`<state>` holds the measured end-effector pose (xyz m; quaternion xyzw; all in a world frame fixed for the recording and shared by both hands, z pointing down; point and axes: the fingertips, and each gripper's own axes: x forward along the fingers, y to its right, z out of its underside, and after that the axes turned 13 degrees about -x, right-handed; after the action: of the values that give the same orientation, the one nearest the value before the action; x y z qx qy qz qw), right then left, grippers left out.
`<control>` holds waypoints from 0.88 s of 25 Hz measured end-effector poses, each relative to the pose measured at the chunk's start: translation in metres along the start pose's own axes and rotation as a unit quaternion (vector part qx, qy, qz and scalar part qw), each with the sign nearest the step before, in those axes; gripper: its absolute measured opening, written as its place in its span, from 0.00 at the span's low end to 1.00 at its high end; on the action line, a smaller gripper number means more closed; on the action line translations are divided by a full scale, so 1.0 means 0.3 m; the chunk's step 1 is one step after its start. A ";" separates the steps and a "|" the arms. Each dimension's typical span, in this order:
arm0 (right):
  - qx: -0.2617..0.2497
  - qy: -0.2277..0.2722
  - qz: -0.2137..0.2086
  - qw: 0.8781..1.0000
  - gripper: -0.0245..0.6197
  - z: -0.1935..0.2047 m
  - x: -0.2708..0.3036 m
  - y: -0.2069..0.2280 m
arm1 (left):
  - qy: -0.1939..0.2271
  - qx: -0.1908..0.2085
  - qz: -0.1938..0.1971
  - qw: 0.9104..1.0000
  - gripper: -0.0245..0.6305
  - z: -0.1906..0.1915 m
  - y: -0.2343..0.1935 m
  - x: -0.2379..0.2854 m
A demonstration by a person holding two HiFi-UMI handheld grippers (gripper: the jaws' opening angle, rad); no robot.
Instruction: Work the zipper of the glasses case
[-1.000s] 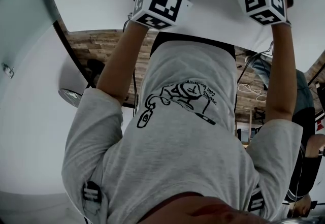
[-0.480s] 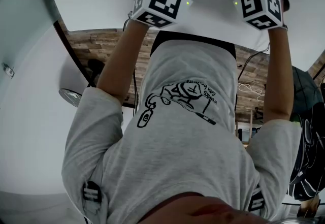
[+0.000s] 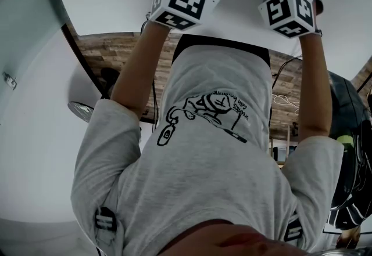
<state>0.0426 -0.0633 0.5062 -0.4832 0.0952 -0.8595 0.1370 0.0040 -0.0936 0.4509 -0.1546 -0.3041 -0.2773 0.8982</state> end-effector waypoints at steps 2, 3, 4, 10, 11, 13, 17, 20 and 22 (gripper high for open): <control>0.002 0.001 0.002 1.000 0.05 0.004 -0.001 0.002 | 0.000 -0.003 0.001 1.000 0.07 -0.002 0.000 0.005; 0.002 0.001 0.004 1.000 0.04 0.005 -0.003 0.005 | -0.001 -0.004 0.002 1.000 0.07 -0.005 -0.002 0.005; 0.000 0.000 0.006 1.000 0.04 0.006 -0.004 0.009 | -0.002 -0.005 0.004 1.000 0.07 -0.008 -0.004 0.004; 0.000 -0.009 0.023 1.000 0.05 0.036 -0.010 0.057 | -0.007 -0.024 0.025 0.999 0.07 -0.016 0.019 0.008; 0.000 -0.011 0.027 1.000 0.05 0.046 -0.015 0.068 | -0.008 -0.026 0.029 0.999 0.07 -0.017 0.028 0.011; -0.002 -0.016 0.034 0.999 0.05 0.065 -0.024 0.089 | -0.009 -0.028 0.033 0.999 0.07 -0.020 0.043 0.017; -0.008 -0.024 0.046 0.999 0.05 0.077 -0.012 0.131 | -0.009 -0.036 0.039 0.999 0.07 -0.011 0.037 0.024; -0.012 -0.028 0.049 0.998 0.05 0.078 -0.003 0.145 | -0.007 -0.040 0.043 0.998 0.07 -0.008 0.033 0.029; -0.013 -0.031 0.049 0.998 0.05 0.077 -0.005 0.142 | -0.002 -0.042 0.047 0.998 0.07 -0.011 0.038 0.027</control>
<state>0.0694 -0.1039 0.5043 -0.5056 0.1254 -0.8353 0.1758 0.0176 -0.0891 0.4523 -0.2067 -0.2867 -0.2469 0.9023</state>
